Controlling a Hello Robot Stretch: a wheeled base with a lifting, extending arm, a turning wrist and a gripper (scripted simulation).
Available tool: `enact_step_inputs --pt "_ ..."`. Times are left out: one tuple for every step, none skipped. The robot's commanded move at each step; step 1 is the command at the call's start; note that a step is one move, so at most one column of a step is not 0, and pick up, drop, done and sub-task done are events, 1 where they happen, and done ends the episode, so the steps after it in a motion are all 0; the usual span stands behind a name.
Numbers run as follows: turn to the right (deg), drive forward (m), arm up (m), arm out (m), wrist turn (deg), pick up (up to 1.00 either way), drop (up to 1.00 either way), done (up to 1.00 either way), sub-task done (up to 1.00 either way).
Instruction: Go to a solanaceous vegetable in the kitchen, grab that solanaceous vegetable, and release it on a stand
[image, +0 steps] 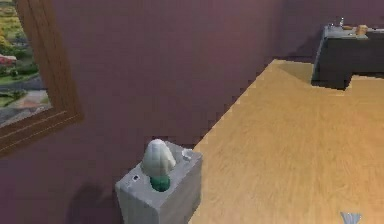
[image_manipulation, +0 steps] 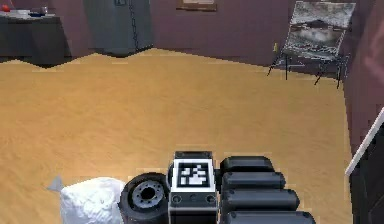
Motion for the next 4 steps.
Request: enact_step_inputs --pt "0.0 0.45 0.00 0.00 0.0 0.00 0.00 0.00 0.00" --pt "-45.0 0.00 0.00 0.00 0.0 0.00 0.00 0.00 0.00" --pt "-45.0 0.00 0.00 0.00 0.0 0.00 0.00 0.00 0.00" --pt "-45.0 0.00 0.00 0.00 0.0 0.00 0.00 0.00 0.00"
